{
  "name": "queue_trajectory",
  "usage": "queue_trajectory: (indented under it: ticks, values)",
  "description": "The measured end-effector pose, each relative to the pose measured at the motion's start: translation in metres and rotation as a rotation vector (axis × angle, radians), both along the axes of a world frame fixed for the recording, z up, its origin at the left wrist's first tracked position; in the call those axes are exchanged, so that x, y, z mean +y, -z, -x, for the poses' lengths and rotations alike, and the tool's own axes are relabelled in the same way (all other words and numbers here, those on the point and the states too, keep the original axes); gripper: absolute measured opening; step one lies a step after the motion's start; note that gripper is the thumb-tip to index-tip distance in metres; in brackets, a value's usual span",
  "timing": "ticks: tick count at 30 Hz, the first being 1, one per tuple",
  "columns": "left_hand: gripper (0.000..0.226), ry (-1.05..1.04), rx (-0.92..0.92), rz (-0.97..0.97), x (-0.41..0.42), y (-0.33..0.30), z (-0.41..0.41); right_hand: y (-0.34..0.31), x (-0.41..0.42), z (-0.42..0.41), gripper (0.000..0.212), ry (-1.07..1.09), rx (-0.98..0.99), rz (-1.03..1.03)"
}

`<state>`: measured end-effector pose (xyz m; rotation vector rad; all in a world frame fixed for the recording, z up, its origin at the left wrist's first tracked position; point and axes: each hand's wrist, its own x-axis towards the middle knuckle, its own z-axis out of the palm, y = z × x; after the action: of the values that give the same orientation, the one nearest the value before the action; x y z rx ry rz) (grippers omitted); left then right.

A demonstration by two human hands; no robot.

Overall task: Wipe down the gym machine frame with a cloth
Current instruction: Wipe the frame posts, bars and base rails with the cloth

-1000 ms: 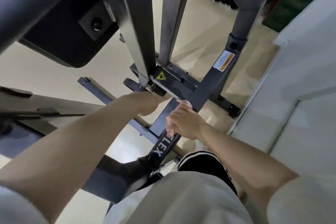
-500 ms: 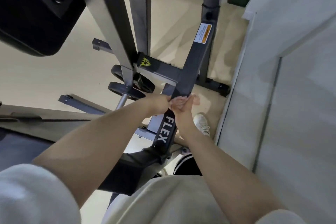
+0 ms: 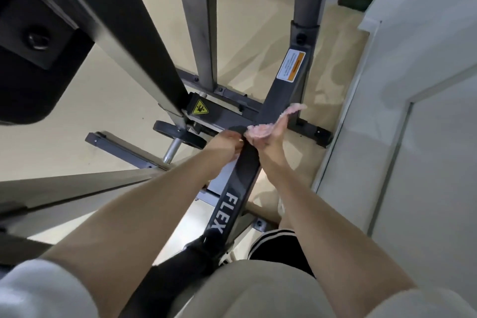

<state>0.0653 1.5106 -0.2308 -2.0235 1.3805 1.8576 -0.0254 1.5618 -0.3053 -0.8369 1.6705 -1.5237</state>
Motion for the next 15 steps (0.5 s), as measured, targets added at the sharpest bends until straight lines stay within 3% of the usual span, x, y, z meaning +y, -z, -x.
queue_trajectory:
  ticks: [2,5,9,12,15]
  values:
    - [0.02,0.02,-0.082,0.006,-0.006,0.0,0.003,0.008,0.032,-0.019,0.065,-0.139,0.107,-0.137]
    - [0.027,0.133,-0.098,0.014,-0.01,-0.005,0.005,0.014,0.06,-0.023,0.06,-0.281,0.727,-0.225]
    - [0.031,0.478,-0.121,0.113,-0.02,-0.009,0.003,0.008,-0.004,0.043,0.058,-0.489,1.114,-0.24]
    - [0.032,0.816,-0.298,0.415,-0.033,-0.01,0.003,0.0,-0.033,0.079,0.063,-0.566,1.173,-0.426]
    - [0.036,0.948,-0.316,0.62,-0.042,-0.011,0.012,-0.005,-0.007,0.072,0.059,-0.593,1.199,-0.285]
